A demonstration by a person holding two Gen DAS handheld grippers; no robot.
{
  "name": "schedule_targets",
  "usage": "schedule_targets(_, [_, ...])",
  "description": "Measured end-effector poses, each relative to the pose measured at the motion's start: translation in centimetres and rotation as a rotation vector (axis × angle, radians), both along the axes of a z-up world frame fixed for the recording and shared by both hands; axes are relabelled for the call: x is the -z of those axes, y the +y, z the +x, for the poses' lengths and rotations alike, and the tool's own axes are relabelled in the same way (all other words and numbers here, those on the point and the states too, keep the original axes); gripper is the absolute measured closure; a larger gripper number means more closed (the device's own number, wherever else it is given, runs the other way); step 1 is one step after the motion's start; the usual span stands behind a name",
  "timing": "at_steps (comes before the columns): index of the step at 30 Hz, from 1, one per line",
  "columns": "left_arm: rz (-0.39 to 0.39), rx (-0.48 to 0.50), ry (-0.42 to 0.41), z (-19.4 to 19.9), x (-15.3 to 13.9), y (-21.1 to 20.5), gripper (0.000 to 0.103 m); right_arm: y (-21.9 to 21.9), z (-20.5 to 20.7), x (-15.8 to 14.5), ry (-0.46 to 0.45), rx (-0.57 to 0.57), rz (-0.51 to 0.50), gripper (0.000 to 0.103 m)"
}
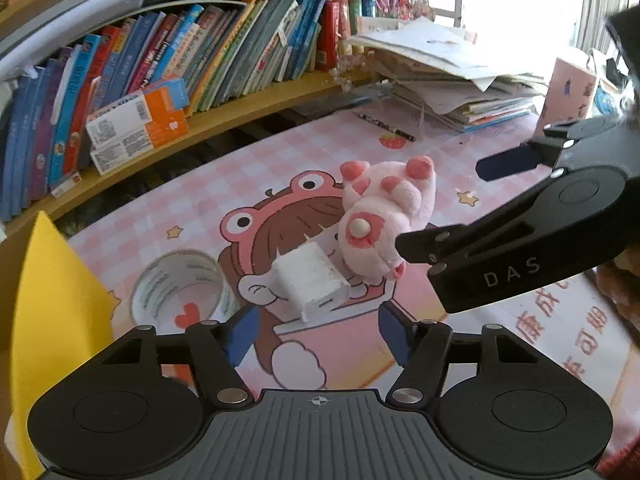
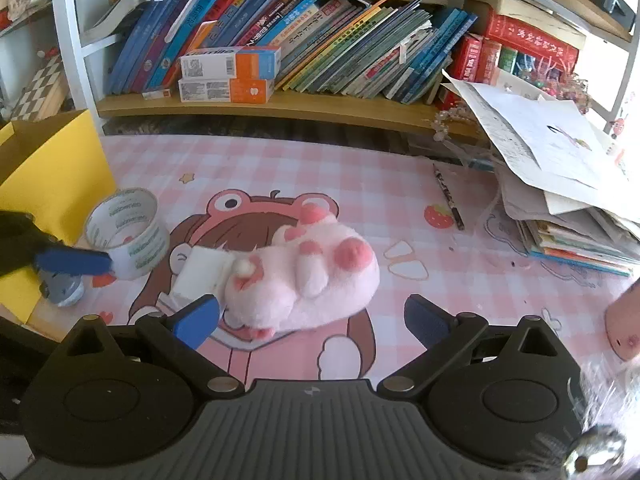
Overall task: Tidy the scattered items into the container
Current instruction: 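Grasp the white charger with the left tool while the right tool grasps the pink plush pig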
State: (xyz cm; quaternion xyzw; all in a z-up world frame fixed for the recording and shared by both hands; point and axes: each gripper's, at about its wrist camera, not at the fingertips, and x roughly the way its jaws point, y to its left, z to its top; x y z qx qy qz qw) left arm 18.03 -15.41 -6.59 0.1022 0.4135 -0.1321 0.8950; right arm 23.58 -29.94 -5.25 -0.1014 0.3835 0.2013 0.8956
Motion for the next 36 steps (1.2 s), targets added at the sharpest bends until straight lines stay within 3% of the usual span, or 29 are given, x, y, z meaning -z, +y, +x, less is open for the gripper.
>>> schedule_targets(6, [0.013, -0.004, 0.029, 2.0, 2.1, -0.3, 0.047, 0.4, 1.5, 0.4, 0.013, -0.022, 0.013, 0.003])
schedule_targets(17, [0.012, -0.021, 0.003, 3.6, 3.9, -0.9, 0.047, 0.6, 2.9, 1.4, 0.048, -0.018, 0.034, 0.003])
schedule_targets(20, [0.013, -0.027, 0.005, 3.5, 3.9, -0.7, 0.055, 0.6, 3.1, 1.6, 0.053, -0.019, 0.033, 0.003])
schedule_targets(36, [-0.023, -0.071, 0.022, 4.8, 4.7, -0.2, 0.053, 1.9, 5.2, 3.1, 0.08, -0.031, 0.018, 0.002])
